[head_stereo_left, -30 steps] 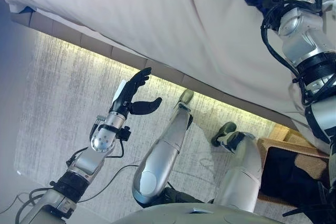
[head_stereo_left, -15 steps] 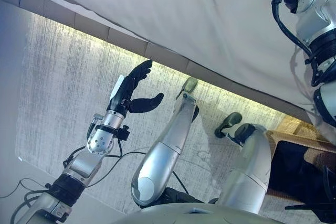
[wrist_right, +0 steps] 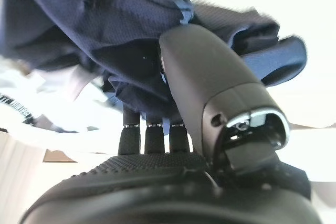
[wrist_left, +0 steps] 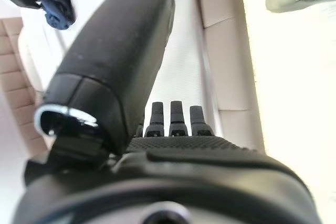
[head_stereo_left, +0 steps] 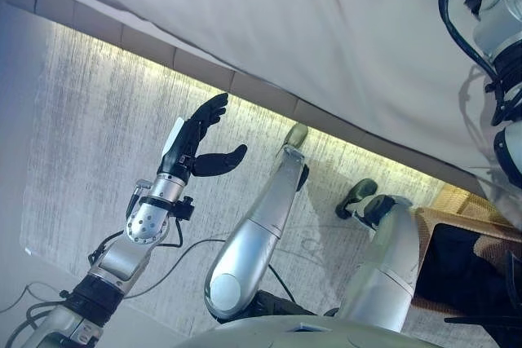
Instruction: Pick up the clothes from the bed and place them into the basket
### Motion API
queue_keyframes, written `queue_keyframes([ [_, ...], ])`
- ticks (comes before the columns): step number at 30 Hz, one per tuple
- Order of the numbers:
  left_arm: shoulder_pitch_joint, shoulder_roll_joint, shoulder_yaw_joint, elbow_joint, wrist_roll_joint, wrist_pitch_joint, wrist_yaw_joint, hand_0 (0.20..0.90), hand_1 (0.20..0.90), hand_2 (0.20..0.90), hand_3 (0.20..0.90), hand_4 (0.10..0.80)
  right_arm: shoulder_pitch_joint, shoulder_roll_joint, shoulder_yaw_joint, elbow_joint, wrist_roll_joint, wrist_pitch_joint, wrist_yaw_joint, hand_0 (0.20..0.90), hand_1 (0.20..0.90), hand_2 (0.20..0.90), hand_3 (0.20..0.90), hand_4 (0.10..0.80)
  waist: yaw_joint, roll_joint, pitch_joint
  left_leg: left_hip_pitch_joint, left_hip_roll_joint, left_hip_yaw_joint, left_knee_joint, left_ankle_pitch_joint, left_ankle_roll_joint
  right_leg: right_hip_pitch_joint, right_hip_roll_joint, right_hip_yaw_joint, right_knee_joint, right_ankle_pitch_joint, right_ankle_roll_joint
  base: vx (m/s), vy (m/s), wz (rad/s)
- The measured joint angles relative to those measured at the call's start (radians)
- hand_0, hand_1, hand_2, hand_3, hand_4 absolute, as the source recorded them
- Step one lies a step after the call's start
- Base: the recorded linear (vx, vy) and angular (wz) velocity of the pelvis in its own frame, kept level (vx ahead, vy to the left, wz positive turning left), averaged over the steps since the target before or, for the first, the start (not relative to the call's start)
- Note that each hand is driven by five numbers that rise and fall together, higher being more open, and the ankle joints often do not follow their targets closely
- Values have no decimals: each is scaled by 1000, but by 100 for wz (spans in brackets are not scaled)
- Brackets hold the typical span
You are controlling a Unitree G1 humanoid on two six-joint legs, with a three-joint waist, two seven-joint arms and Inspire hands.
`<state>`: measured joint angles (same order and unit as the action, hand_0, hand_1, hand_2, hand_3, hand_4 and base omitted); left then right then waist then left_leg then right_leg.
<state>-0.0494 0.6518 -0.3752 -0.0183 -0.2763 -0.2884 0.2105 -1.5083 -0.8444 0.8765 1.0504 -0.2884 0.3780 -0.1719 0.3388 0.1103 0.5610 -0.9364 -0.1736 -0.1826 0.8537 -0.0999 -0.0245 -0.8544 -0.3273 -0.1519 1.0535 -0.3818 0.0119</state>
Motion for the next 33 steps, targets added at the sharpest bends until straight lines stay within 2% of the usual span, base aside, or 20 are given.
queue_keyframes([
  [4,-2,4,1,3,-2,14,-2,900,900,900,900,800,49,0,-46,-5,72,-27,-30,300,300,300,200,100,-23,0,0,110,2,14,-48,-3,14,106,1,4,-53,3,5,49,9,-7],
  [7,-12,-4,4,26,-9,55,-19,900,900,900,900,800,104,-1,-98,-29,150,-56,-34,300,300,300,200,100,-37,0,0,253,17,34,-113,-6,14,242,0,2,-125,24,33,71,8,-17],
  [9,-13,-11,5,37,-9,71,-21,900,900,900,900,800,136,-1,-127,-55,174,-69,-40,300,300,300,200,100,-42,-1,0,330,19,41,-155,-6,15,313,2,2,-164,28,39,63,24,-17],
  [11,-18,-16,6,39,-9,88,-22,900,900,900,900,800,143,-1,-165,-63,203,-78,-44,300,300,300,200,100,-47,-2,0,416,35,50,-204,-5,14,392,10,-1,-218,38,47,115,26,-23],
  [17,-54,-45,17,43,-9,148,-24,900,900,900,900,800,146,-9,-243,-65,309,-99,-38,300,300,300,200,100,-61,-5,-3,595,72,52,-339,19,2,564,42,-29,-362,90,42,65,8,-14],
  [19,-65,-53,18,49,-8,163,-26,900,900,900,900,800,146,-18,-254,-67,331,-105,-36,300,300,300,200,100,-65,-6,-3,638,81,53,-382,29,-1,606,46,-59,-402,102,45,110,-9,-12],
  [21,-86,-56,19,72,-7,183,-34,900,900,900,900,800,153,-22,-300,-71,395,-112,-21,300,300,300,200,100,-72,-8,-4,721,103,54,-454,43,-1,689,68,-68,-484,130,48,166,-8,-13],
  [24,-91,-53,20,78,-4,209,-40,900,900,900,900,800,173,-26,-355,-81,458,-114,-10,300,300,300,200,100,-83,-29,-29,806,108,57,-529,54,0,776,82,-75,-569,143,52,124,-1,-7],
  [25,-89,-54,20,87,-1,210,-41,900,900,900,900,800,183,-26,-371,-88,480,-117,-9,300,300,300,200,100,-89,-54,-74,805,112,58,-557,59,-2,772,88,-76,-595,147,56,63,1,-8],
  [28,-112,-56,20,122,1,224,-47,900,900,900,900,800,182,-39,-416,-134,541,-145,8,300,300,300,200,100,-106,-83,-106,871,123,65,-616,75,-5,842,107,-77,-674,174,56,89,-10,-14],
  [30,-112,-57,19,147,2,223,-47,900,900,900,900,800,183,-39,-429,-148,571,-157,11,300,300,300,200,100,-119,-98,-146,874,127,69,-634,75,-5,852,114,-77,-710,184,62,42,-19,-6],
  [31,-113,-59,20,166,2,224,-46,900,900,900,900,800,183,-40,-432,-163,591,-166,10,300,300,300,200,100,-129,-105,-168,880,139,75,-648,75,-5,862,122,-74,-741,199,61,31,-18,-22],
  [33,-114,-64,20,196,2,224,-47,900,900,900,900,800,184,-42,-440,-214,633,-174,11,300,300,300,200,100,-142,-112,-180,925,143,89,-685,84,-5,919,138,-69,-820,231,66,16,-7,-22],
])
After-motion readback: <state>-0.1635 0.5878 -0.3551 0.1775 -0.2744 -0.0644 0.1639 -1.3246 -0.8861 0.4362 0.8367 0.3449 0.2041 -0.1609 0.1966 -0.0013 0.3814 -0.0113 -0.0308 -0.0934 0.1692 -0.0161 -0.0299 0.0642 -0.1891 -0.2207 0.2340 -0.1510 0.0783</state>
